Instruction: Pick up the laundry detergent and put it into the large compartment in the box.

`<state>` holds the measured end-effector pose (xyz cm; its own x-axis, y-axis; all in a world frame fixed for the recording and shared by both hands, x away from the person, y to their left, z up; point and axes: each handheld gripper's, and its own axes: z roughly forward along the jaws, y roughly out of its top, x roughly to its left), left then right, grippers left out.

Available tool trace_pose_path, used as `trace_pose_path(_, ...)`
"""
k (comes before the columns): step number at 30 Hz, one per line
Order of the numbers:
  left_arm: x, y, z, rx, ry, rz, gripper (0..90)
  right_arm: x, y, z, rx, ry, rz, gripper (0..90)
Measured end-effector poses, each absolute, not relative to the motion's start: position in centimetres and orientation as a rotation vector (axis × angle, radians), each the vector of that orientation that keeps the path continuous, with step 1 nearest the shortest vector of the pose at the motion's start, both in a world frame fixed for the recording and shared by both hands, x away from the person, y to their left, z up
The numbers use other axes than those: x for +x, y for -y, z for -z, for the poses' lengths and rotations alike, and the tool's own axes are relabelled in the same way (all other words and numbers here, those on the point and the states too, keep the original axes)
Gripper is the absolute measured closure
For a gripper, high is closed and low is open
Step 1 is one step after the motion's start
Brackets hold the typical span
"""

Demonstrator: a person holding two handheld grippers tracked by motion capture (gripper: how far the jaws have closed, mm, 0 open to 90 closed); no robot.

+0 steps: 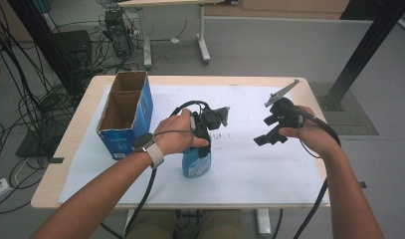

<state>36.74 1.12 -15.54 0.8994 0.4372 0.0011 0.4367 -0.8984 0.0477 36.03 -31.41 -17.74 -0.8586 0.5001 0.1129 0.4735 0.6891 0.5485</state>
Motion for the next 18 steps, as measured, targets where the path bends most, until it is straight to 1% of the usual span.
trace_pose_path(18,36.85,-1.01,15.54,3.023,-0.698,-0.012,38.8,35.83,31.49,17.72,0.821,-2.843,-0.906,7.0)
